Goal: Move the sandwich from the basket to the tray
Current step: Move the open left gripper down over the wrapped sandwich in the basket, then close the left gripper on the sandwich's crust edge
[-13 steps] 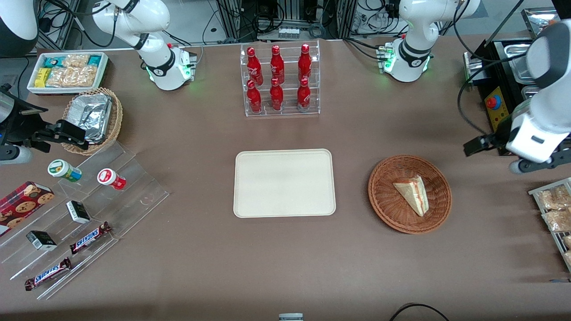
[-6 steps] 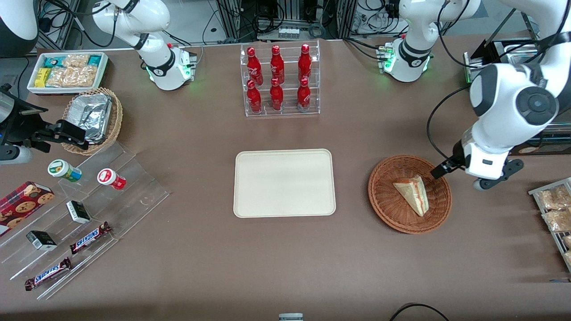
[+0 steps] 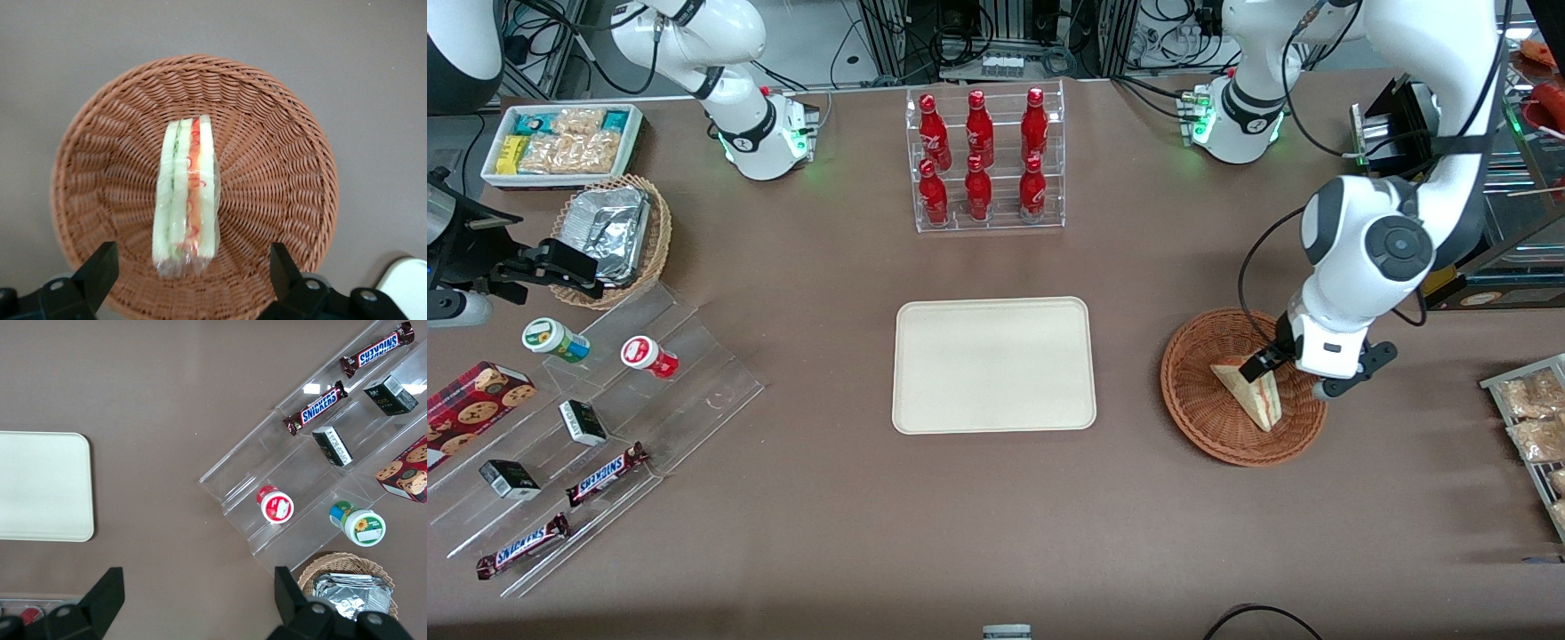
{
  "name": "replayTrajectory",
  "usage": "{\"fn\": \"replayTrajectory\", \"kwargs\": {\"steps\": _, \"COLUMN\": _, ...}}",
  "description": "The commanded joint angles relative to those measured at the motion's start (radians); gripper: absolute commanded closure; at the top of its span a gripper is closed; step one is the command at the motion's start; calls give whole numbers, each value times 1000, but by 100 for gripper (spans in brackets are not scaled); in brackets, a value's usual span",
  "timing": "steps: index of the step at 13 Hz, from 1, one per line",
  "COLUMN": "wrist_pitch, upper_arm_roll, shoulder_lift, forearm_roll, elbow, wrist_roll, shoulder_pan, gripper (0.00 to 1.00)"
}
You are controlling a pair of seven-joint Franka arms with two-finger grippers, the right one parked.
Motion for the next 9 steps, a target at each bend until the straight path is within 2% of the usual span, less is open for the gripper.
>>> {"fn": "replayTrajectory", "kwargs": {"steps": 1, "wrist_pitch": 90, "upper_arm_roll": 7, "shoulder_lift": 7, "forearm_roll": 2, "elbow": -62, "wrist_roll": -14, "shoulder_pan": -5, "gripper": 0}}
{"fn": "replayTrajectory", "kwargs": {"steps": 7, "wrist_pitch": 107, "upper_arm_roll": 8, "shoulder_lift": 57, "forearm_roll": 7, "elbow": -64, "wrist_roll": -14, "shoulder_pan": -5, "gripper": 2}}
{"fn": "replayTrajectory", "kwargs": {"steps": 8, "wrist_pitch": 107, "upper_arm_roll": 10, "shoulder_lift": 57, "forearm_roll": 7, "elbow": -64, "wrist_roll": -14, "shoulder_pan": -5, "gripper": 11}}
{"fn": "replayTrajectory", "kwargs": {"steps": 9, "wrist_pitch": 107, "upper_arm_roll": 11, "shoulder_lift": 57, "forearm_roll": 7, "elbow": -64, "wrist_roll": -14, "shoulder_pan": -2, "gripper": 38}}
